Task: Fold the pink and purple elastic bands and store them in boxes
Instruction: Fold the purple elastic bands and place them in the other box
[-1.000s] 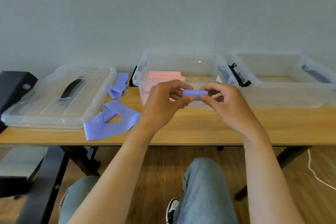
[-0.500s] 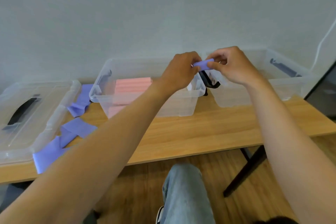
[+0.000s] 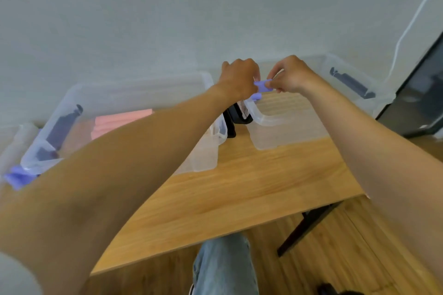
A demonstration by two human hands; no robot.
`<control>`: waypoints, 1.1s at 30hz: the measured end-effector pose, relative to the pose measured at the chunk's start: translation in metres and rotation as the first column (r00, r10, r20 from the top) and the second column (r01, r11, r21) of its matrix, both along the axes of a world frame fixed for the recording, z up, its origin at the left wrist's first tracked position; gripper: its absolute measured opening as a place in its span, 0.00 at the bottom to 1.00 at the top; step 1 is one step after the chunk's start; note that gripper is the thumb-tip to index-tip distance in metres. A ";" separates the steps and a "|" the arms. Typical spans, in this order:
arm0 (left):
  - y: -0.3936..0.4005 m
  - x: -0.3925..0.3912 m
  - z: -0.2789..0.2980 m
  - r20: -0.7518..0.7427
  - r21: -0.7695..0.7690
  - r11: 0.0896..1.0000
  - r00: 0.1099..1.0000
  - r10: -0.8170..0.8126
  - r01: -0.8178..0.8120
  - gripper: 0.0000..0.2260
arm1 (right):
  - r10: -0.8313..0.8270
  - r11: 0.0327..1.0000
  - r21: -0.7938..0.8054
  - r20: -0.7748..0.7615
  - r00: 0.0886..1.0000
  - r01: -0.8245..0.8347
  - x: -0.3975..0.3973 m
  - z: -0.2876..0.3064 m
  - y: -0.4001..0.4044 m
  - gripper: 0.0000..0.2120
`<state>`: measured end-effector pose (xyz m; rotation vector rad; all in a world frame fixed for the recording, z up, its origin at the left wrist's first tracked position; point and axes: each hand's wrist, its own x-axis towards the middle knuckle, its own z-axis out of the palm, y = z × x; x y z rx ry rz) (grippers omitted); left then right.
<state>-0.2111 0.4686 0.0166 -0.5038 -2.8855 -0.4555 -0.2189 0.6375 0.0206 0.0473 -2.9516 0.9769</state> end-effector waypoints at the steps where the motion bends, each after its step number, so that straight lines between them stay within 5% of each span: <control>1: 0.006 -0.007 -0.002 0.006 -0.059 0.998 1.000 0.000 0.000 0.08 | -0.002 1.000 0.012 0.040 0.999 0.002 -0.009 -0.005 0.003 0.03; 10: 0.040 -0.058 -0.011 0.191 -0.436 0.900 0.980 0.057 0.032 0.12 | 0.038 0.999 -0.036 0.430 0.902 -0.024 -0.078 -0.037 -0.001 0.05; 15: 0.048 -0.068 -0.022 0.227 -0.452 0.891 0.972 0.062 0.049 0.16 | -0.014 1.000 -0.002 0.533 0.846 0.017 -0.102 -0.058 -0.006 0.13; 22: 0.052 -0.073 -0.023 0.335 -0.398 0.915 0.939 0.075 0.069 0.07 | -0.002 1.000 0.012 0.562 0.827 -0.005 -0.118 -0.068 -0.019 0.05; 26: 0.053 -0.073 -0.023 0.349 -0.444 0.893 0.932 0.101 0.070 0.13 | 0.023 0.999 -0.031 0.562 0.827 -0.007 -0.122 -0.076 -0.021 0.12; 30: 0.054 -0.073 -0.023 0.287 -0.446 0.894 0.953 0.095 0.045 0.13 | 0.025 0.999 -0.051 0.539 0.842 0.002 -0.122 -0.077 -0.020 0.11; 33: 0.053 -0.070 -0.020 0.199 -0.470 0.882 0.977 0.077 0.026 0.06 | -0.041 0.995 0.100 0.481 0.876 -0.009 -0.121 -0.066 -0.022 0.10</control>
